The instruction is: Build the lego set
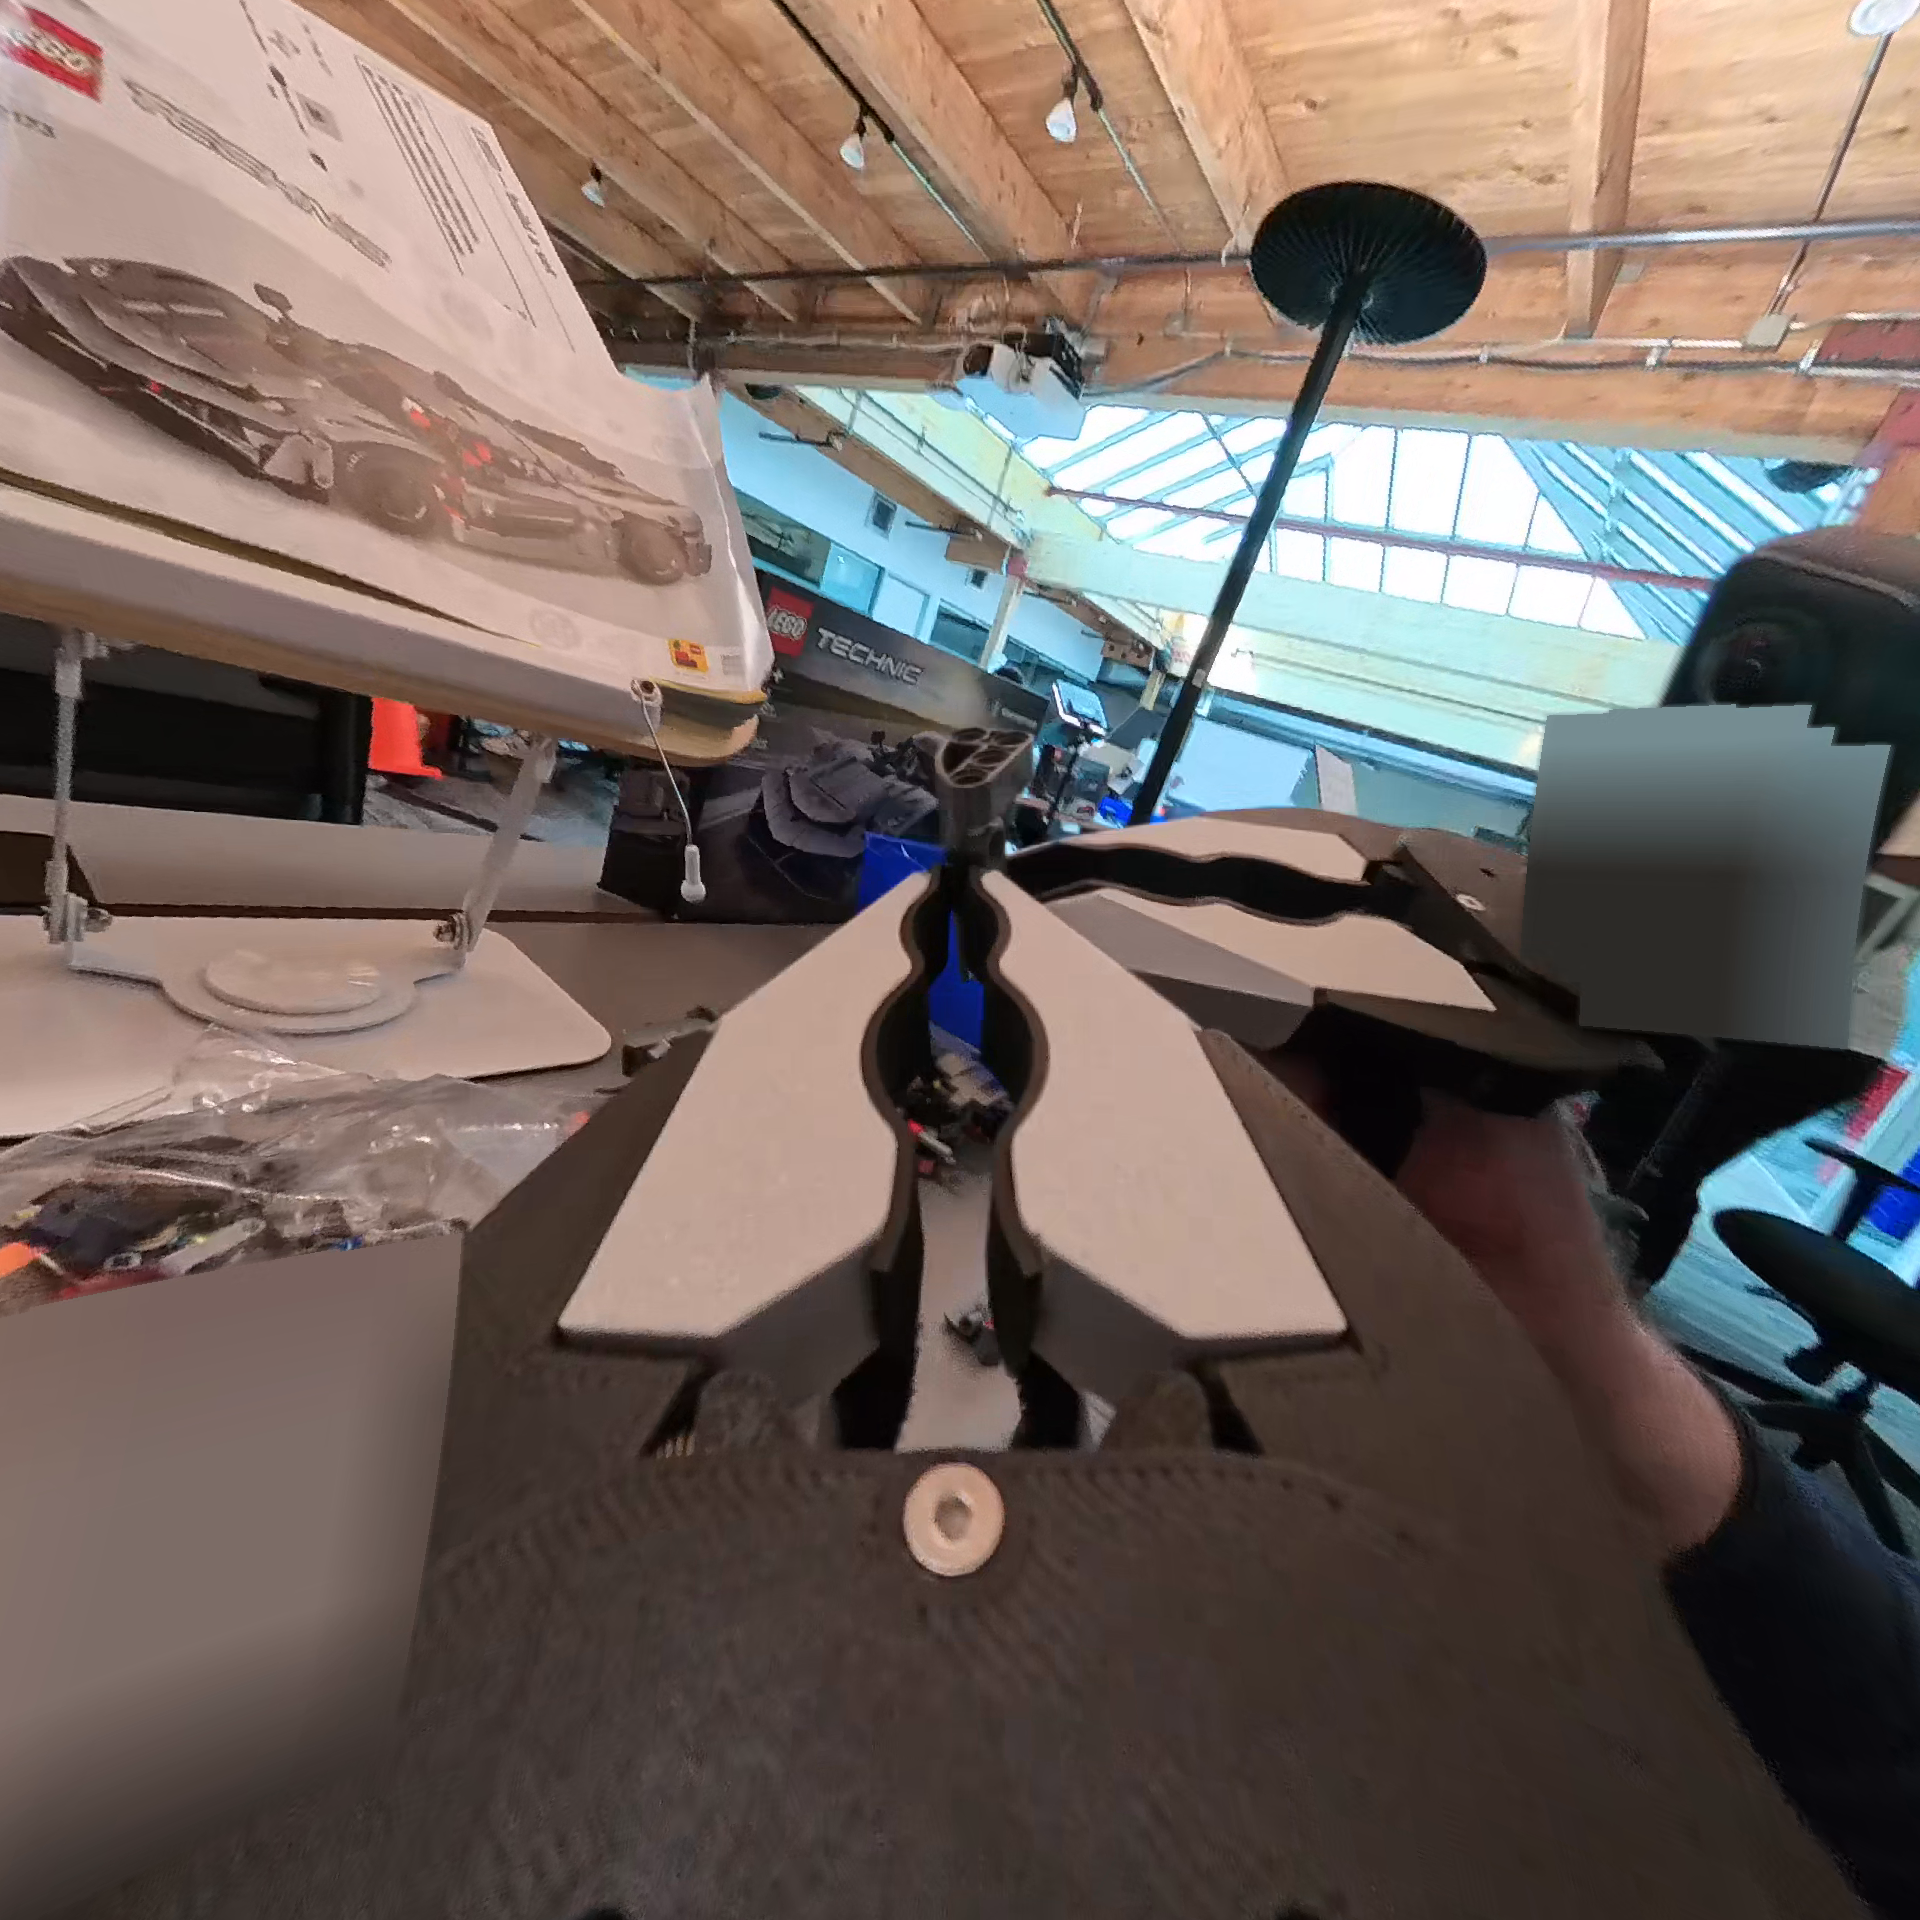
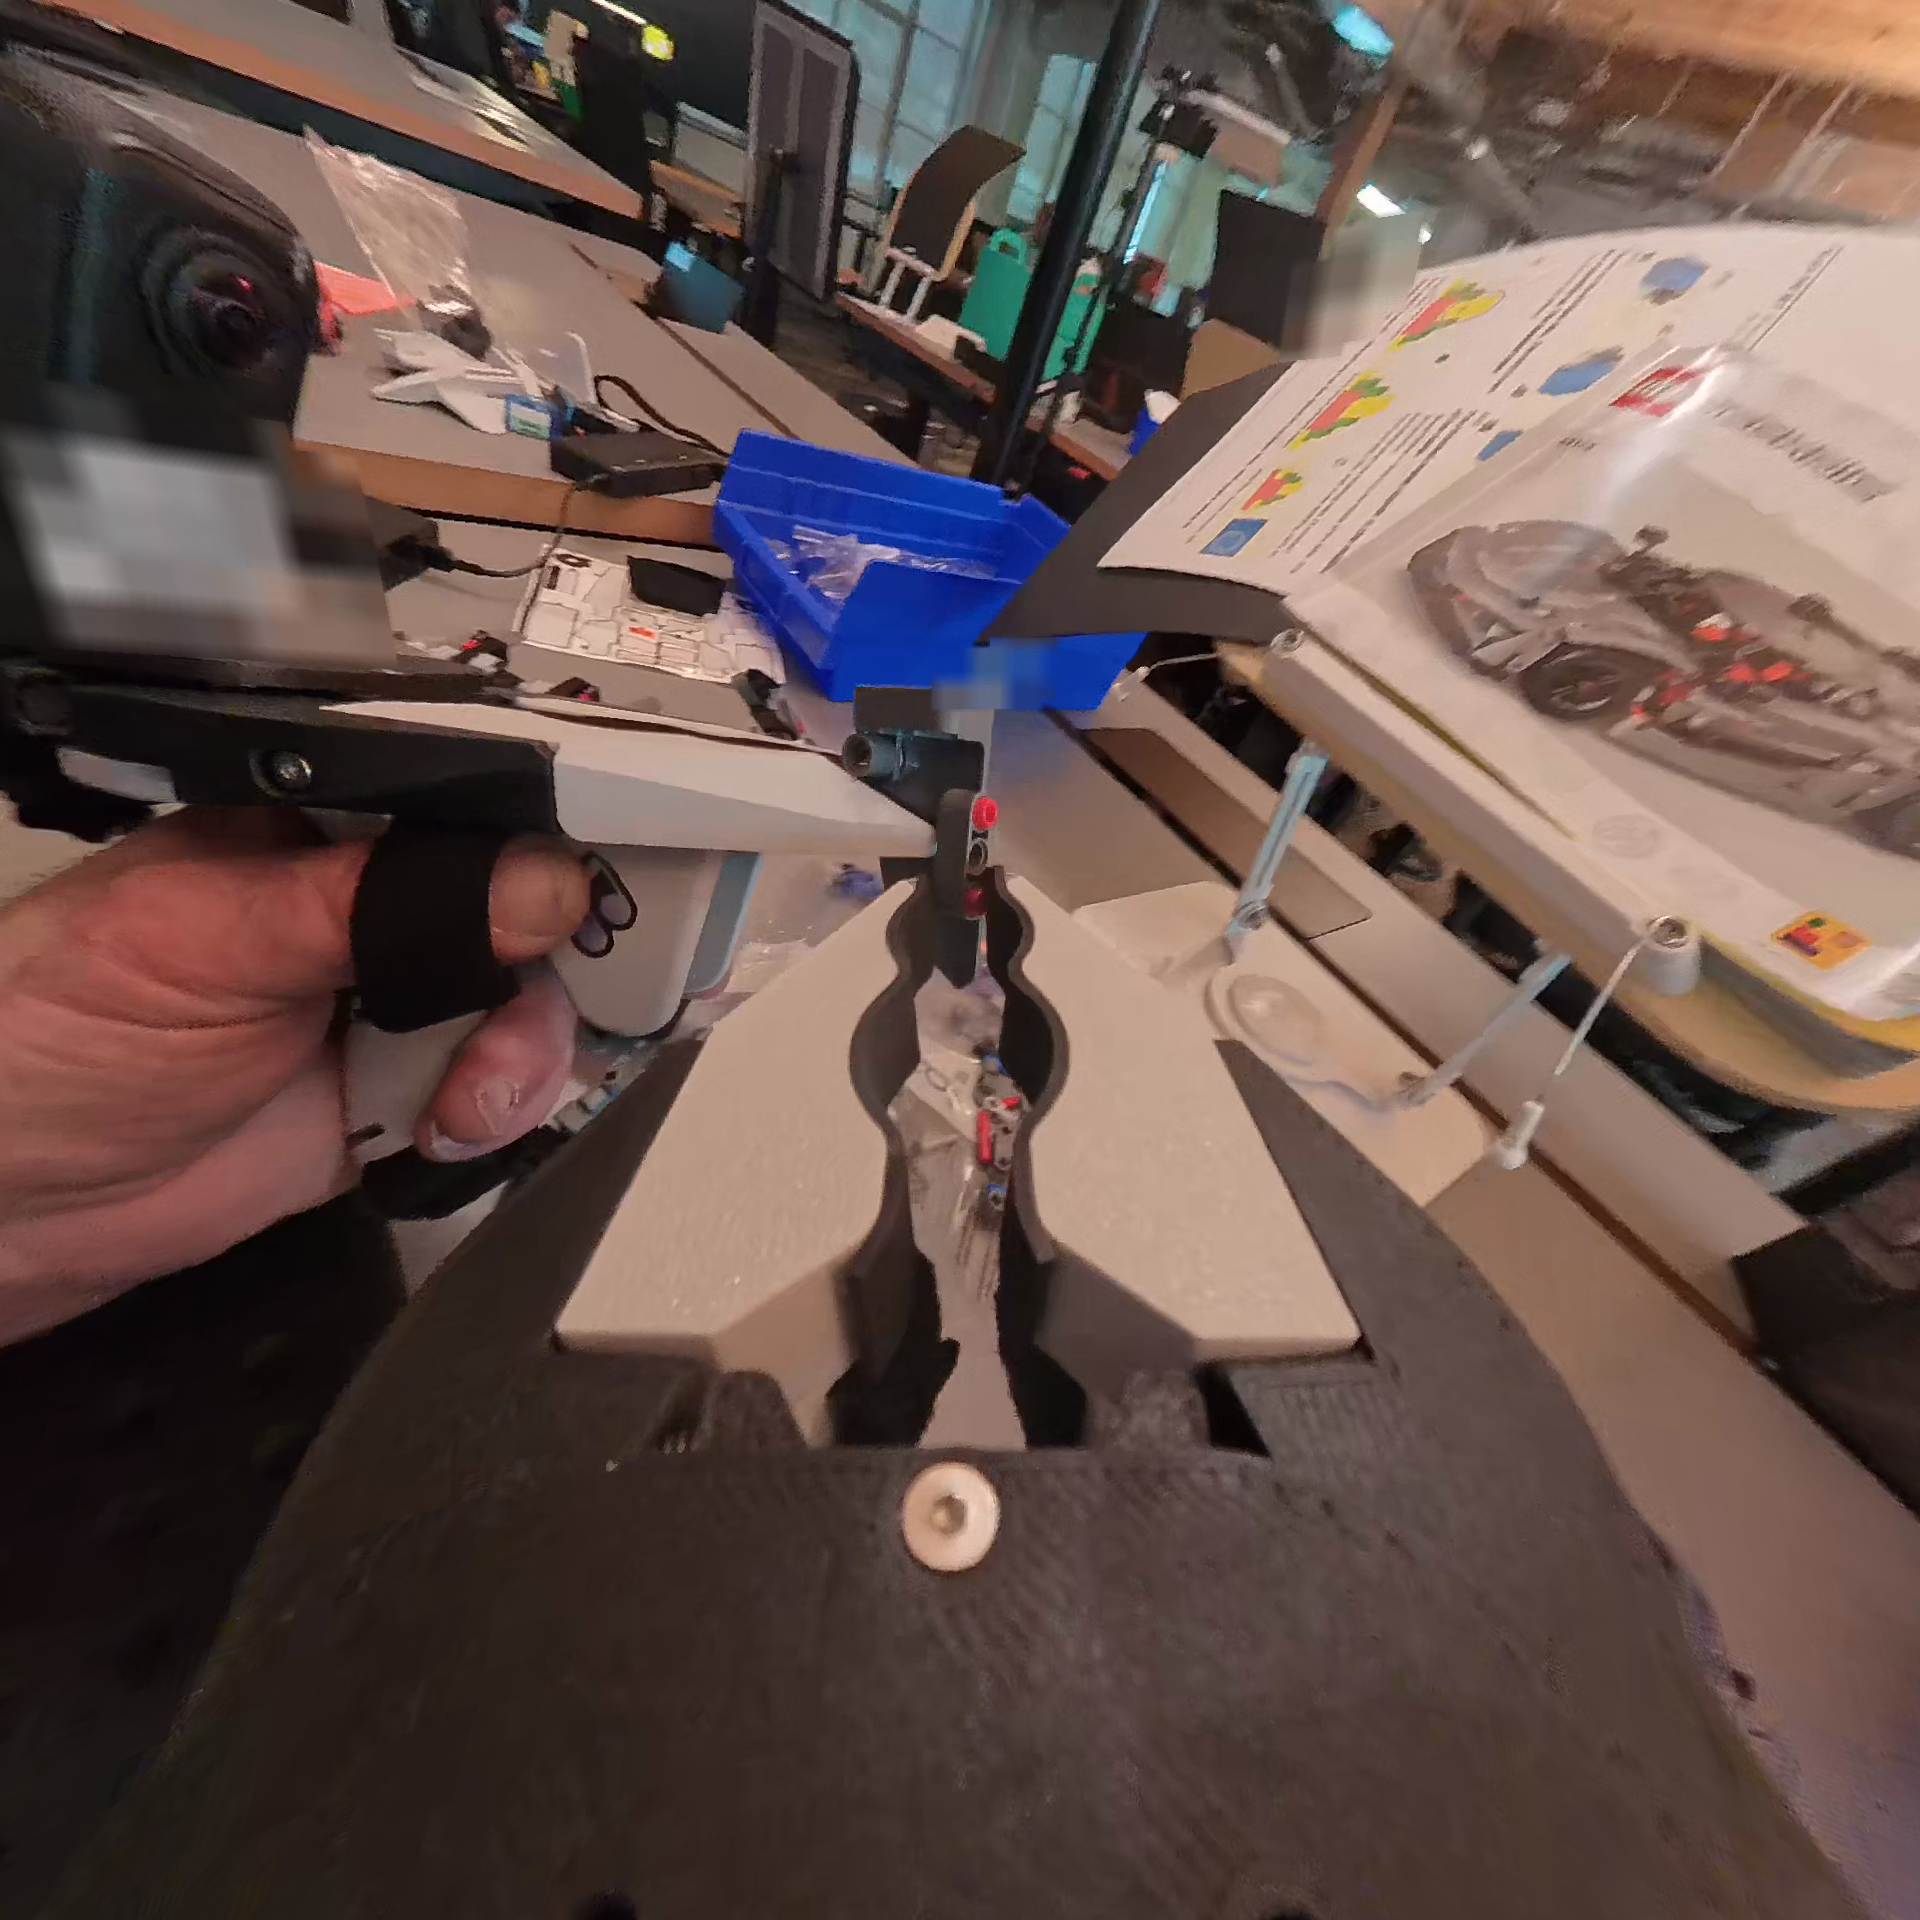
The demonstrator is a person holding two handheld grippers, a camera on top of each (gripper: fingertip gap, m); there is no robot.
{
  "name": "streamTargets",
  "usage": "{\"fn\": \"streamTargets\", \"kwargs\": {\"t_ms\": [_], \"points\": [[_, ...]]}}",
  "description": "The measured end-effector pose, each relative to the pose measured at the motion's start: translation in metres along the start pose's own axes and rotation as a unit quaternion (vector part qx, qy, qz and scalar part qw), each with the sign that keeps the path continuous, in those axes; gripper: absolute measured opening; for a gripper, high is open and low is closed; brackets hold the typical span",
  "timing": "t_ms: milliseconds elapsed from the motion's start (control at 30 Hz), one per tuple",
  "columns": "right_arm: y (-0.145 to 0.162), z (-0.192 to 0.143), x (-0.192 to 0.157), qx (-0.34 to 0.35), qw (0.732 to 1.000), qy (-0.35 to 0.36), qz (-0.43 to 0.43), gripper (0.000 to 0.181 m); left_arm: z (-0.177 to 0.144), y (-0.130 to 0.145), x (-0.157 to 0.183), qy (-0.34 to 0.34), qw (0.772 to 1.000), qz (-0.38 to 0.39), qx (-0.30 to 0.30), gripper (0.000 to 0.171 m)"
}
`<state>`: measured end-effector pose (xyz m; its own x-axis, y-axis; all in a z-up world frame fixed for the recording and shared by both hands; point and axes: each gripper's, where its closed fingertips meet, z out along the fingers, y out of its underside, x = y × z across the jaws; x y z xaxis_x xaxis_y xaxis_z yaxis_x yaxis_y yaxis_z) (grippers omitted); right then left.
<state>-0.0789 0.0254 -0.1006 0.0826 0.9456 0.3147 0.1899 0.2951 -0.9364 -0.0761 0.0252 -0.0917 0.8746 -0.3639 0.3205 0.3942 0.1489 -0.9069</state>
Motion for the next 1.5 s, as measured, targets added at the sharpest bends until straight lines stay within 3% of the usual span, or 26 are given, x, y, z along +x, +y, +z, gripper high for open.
{"fn": "streamTargets", "kwargs": {"t_ms": [100, 167, 300, 400, 467, 633, 800, 967, 1267, 1500], "points": [[0.005, -0.004, 0.000, -0.004, 0.999, -0.043, 0.001, 0.007, 0.002, 0.007, 0.001, 0.014, 0.999, 0.006, -0.030, 0.003], [0.008, -0.011, 0.000, -0.008, 0.997, -0.073, -0.014, 0.007, 0.001, 0.010, 0.001, 0.009, 0.998, 0.031, -0.048, 0.024], [0.029, -0.019, -0.002, -0.051, 0.991, -0.098, -0.071, 0.007, 0.000, 0.015, 0.017, 0.055, 0.993, 0.066, -0.082, 0.043], [0.034, -0.022, -0.007, -0.057, 0.988, -0.114, -0.089, 0.007, 0.002, 0.032, 0.024, 0.084, 0.983, 0.085, -0.141, 0.036], [0.034, -0.022, -0.006, -0.057, 0.988, -0.108, -0.098, 0.007, 0.003, 0.037, 0.021, 0.081, 0.982, 0.079, -0.149, 0.012], [0.023, -0.022, 0.000, -0.031, 0.989, -0.056, -0.136, 0.008, 0.003, 0.030, 0.021, 0.080, 0.988, 0.038, -0.123, 0.012], [0.017, -0.020, 0.005, -0.025, 0.973, 0.032, -0.228, 0.009, 0.004, 0.023, 0.016, 0.087, 0.990, -0.080, -0.083, 0.012], [0.018, -0.017, 0.005, -0.035, 0.970, 0.041, -0.238, 0.007, 0.004, 0.024, 0.011, 0.102, 0.980, -0.155, -0.069, 0.011], [0.016, -0.018, 0.009, -0.029, 0.987, 0.028, -0.156, 0.005, 0.006, 0.025, 0.012, 0.108, 0.976, -0.177, -0.062, 0.012], [0.015, -0.025, 0.003, -0.008, 0.987, -0.021, -0.158, 0.005, 0.003, 0.018, 0.018, 0.133, 0.981, -0.119, -0.077, 0.013]]}}
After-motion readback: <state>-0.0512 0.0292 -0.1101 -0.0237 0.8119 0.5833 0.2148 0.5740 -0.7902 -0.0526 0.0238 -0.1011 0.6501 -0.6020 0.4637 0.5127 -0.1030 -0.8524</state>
